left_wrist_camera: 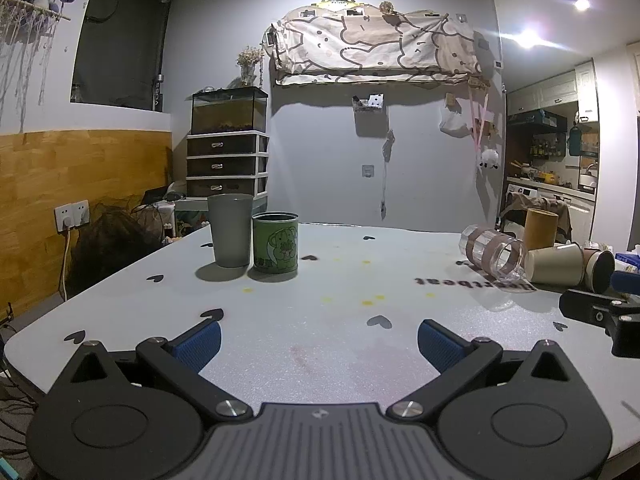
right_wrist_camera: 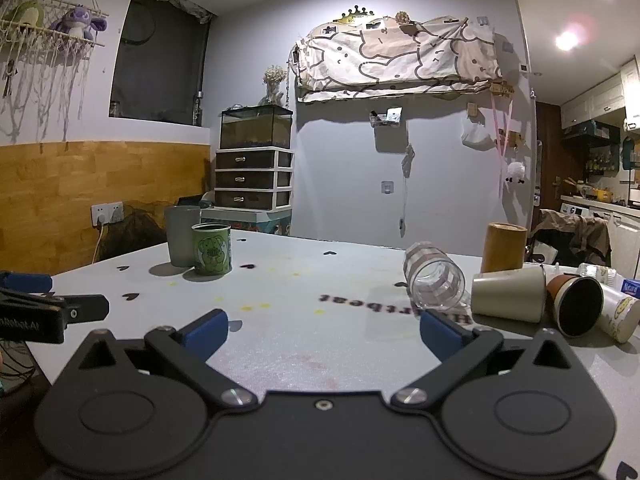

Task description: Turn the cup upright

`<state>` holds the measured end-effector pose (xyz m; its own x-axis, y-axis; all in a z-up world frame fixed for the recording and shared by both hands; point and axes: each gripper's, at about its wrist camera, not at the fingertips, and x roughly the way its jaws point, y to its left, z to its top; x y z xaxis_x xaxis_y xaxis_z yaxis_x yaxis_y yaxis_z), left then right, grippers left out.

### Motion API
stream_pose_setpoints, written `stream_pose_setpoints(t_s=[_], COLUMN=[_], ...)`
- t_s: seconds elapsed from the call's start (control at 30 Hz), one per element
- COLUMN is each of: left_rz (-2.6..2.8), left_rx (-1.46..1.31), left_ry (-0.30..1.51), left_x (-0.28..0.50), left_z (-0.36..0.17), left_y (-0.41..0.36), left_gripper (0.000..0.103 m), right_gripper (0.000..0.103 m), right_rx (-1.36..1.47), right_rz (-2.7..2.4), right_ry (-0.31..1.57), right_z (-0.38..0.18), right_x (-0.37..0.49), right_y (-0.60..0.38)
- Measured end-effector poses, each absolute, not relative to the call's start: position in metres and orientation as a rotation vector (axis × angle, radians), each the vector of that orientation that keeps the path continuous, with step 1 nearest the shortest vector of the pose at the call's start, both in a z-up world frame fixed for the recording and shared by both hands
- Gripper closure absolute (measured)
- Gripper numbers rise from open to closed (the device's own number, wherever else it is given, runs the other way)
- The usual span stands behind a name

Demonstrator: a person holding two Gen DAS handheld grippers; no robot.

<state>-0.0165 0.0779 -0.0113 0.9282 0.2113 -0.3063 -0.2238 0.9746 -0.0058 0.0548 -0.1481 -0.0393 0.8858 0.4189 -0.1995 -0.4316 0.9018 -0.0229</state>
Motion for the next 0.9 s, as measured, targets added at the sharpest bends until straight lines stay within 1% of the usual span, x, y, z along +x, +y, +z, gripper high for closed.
stream_pose_setpoints(t_s=[0.9], left_rz=[0.226], left_rx=[-0.041], left_ry=[0.315], left_x=[-0.0157], left_z=[-0.0122], left_y=[0.0796], left_gripper=[0.000], right_gripper=[0.000], right_rx=[-0.070], right_rz=[0.443], right_ry=[0.193], right_z=[-0.0375], right_x=[0.0541], right_y=[-0.1498])
